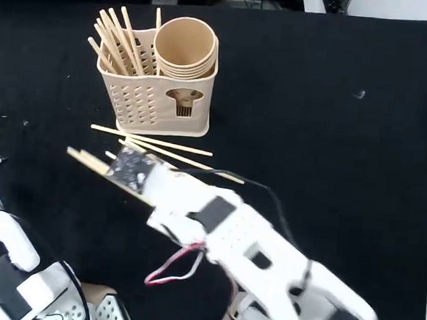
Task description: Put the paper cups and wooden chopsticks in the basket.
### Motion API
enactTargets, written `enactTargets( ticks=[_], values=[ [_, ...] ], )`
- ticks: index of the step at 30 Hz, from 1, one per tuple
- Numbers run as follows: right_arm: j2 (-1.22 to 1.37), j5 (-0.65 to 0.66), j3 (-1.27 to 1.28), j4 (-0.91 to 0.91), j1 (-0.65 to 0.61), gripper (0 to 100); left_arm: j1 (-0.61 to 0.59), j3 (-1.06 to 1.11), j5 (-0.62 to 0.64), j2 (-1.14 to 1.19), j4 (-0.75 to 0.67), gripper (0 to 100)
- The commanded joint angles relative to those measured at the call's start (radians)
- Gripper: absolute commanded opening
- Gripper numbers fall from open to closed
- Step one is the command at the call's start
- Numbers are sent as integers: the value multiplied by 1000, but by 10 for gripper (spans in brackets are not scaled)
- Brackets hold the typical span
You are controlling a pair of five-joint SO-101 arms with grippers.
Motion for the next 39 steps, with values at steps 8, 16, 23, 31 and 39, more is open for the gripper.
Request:
enactTargets(
  ticks=[8, 16, 23, 31, 39],
  values=[
    [-550, -6, 16, -199, 44, 11, -5, -42, -3, -35, -5, 241],
    [-443, -104, -44, -770, 54, 11, -2, -42, -3, -35, -5, 241],
    [-82, -127, -269, -977, 123, 11, -2, -42, -3, -35, -3, 241],
    [355, -267, -624, -974, 184, 11, -5, -42, -3, -35, -3, 241],
    [618, -261, -707, -976, 198, 11, 8, -41, -3, -35, 3, 241]
  ],
)
